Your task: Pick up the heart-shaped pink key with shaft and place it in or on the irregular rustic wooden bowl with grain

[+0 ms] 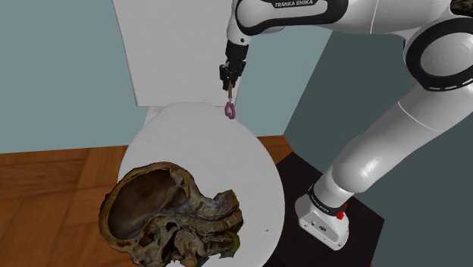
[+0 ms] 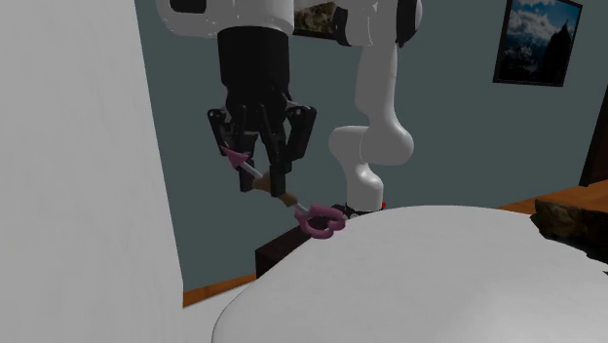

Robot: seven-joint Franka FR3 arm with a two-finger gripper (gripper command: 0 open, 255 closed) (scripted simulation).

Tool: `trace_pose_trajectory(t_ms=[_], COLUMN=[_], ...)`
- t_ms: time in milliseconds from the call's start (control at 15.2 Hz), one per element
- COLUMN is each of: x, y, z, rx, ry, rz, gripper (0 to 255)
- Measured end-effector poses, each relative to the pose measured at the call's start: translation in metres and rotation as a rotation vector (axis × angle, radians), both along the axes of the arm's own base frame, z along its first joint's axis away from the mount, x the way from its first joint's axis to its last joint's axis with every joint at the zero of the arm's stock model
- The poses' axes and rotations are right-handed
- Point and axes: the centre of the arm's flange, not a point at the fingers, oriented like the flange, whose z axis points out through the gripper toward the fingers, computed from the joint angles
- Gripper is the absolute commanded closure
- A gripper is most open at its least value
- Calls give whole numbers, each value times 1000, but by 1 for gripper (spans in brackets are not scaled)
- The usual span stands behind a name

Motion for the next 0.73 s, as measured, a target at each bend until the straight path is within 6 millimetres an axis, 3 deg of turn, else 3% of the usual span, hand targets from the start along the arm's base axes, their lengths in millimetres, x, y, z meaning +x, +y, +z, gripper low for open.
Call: trace_pose_trajectory(t_ms=[726], x=[1], y=[-1], z=[58], rx=[0], ry=[0], rz=[0], gripper=[255])
